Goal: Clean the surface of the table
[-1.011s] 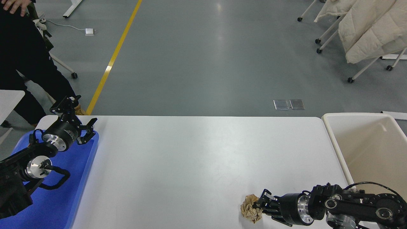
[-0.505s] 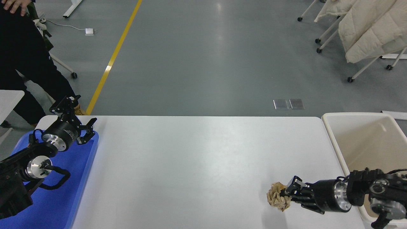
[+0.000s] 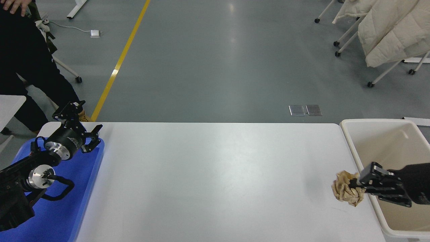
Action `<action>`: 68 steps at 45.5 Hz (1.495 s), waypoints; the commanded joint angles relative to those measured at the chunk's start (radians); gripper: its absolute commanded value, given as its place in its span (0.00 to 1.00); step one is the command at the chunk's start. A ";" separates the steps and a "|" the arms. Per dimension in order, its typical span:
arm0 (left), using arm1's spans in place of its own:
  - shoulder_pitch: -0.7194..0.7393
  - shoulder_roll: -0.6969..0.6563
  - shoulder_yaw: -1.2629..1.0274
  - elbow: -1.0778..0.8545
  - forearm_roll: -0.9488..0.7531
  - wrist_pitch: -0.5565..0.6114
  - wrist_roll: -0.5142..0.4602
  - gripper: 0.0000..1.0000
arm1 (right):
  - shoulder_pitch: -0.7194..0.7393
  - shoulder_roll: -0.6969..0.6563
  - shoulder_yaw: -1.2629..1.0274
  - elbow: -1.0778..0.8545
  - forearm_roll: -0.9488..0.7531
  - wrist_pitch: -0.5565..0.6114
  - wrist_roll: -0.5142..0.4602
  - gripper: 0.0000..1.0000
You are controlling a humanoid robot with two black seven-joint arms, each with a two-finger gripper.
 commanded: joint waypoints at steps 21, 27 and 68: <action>0.000 0.000 0.000 0.000 0.001 0.000 0.000 1.00 | 0.158 -0.174 0.008 -0.034 -0.042 0.177 -0.002 0.00; 0.000 0.000 0.000 0.000 0.001 0.000 0.000 1.00 | 0.169 -0.159 0.012 -0.116 -0.049 0.158 -0.002 0.00; 0.000 0.000 0.000 0.000 0.001 0.000 0.000 1.00 | -0.093 0.428 -0.112 -0.816 -0.110 -0.510 0.000 0.00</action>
